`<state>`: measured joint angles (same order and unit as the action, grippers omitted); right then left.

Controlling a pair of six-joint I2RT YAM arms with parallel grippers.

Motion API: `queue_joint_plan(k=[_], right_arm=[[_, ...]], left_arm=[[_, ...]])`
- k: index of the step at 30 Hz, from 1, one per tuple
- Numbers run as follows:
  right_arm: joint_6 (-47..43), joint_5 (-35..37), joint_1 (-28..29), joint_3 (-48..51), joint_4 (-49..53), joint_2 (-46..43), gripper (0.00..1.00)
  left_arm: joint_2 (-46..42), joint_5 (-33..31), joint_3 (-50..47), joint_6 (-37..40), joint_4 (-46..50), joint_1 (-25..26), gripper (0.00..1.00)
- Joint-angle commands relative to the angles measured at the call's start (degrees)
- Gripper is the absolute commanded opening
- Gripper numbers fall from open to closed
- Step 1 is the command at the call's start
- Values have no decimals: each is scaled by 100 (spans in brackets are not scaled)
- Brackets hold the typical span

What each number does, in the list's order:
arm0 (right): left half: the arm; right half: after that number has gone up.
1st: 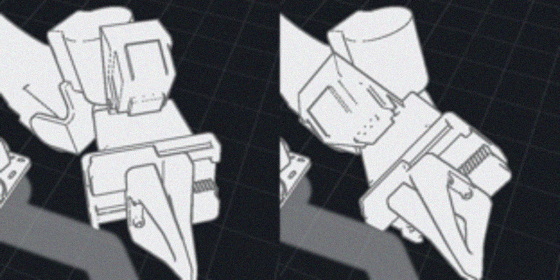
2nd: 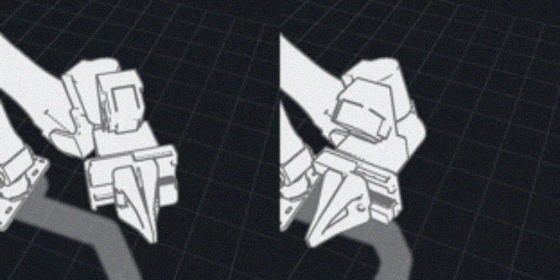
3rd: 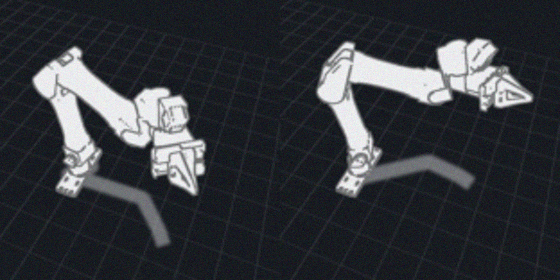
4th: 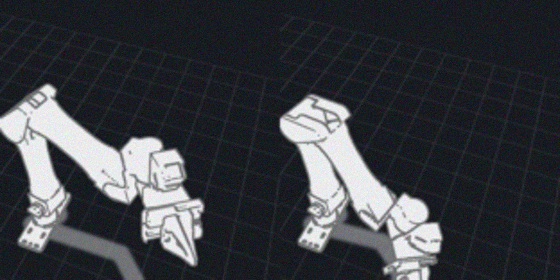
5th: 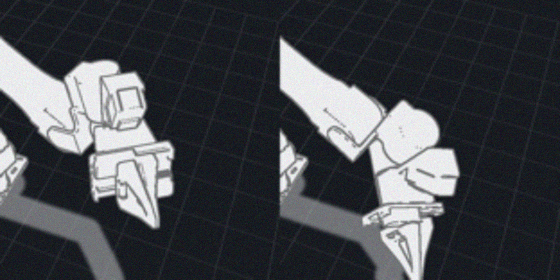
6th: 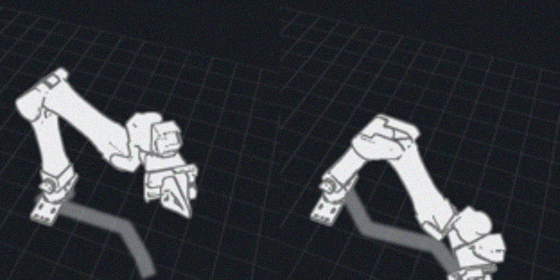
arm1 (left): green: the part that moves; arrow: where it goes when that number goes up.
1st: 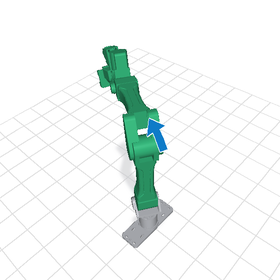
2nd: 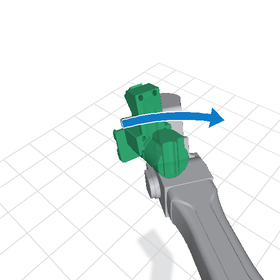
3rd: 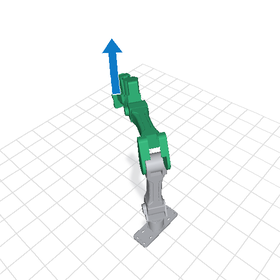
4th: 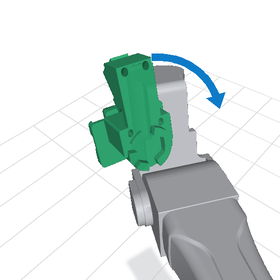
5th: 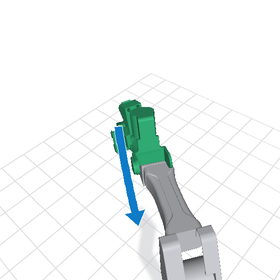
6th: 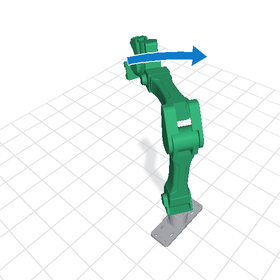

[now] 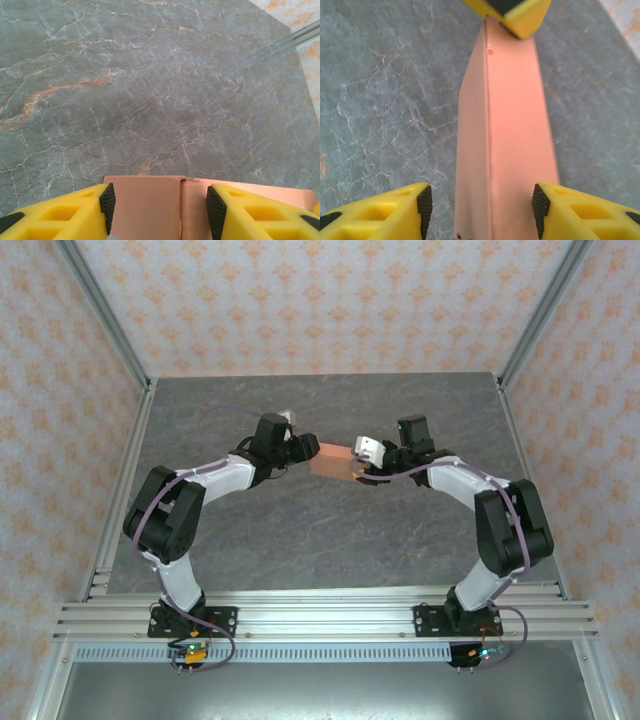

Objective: Fold the paper box

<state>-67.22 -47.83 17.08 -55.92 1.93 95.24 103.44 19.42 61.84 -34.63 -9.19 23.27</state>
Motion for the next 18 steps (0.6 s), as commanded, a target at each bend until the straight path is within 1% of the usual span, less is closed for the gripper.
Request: queue_joint_plan(k=[1, 3, 6, 10, 14, 18], right_arm=[[-46, 11, -22, 128, 326, 179, 55], [31, 6, -29, 218, 191, 60, 54], [232, -142, -29, 370, -179, -350, 54], [291, -414, -29, 312, -252, -793, 55], [161, -320, -29, 300, -127, -610, 55], [103, 163, -34, 575, -180, -248, 55]], left_arm=[[352, -201, -87, 245, 1069, 33, 53], [367, -202, -61, 246, 1107, 34, 53], [396, -193, -39, 246, 1128, 37, 53], [362, -209, -67, 231, 1108, 33, 54], [361, -223, -67, 238, 1113, 34, 54], [362, -220, -62, 229, 1090, 31, 54]])
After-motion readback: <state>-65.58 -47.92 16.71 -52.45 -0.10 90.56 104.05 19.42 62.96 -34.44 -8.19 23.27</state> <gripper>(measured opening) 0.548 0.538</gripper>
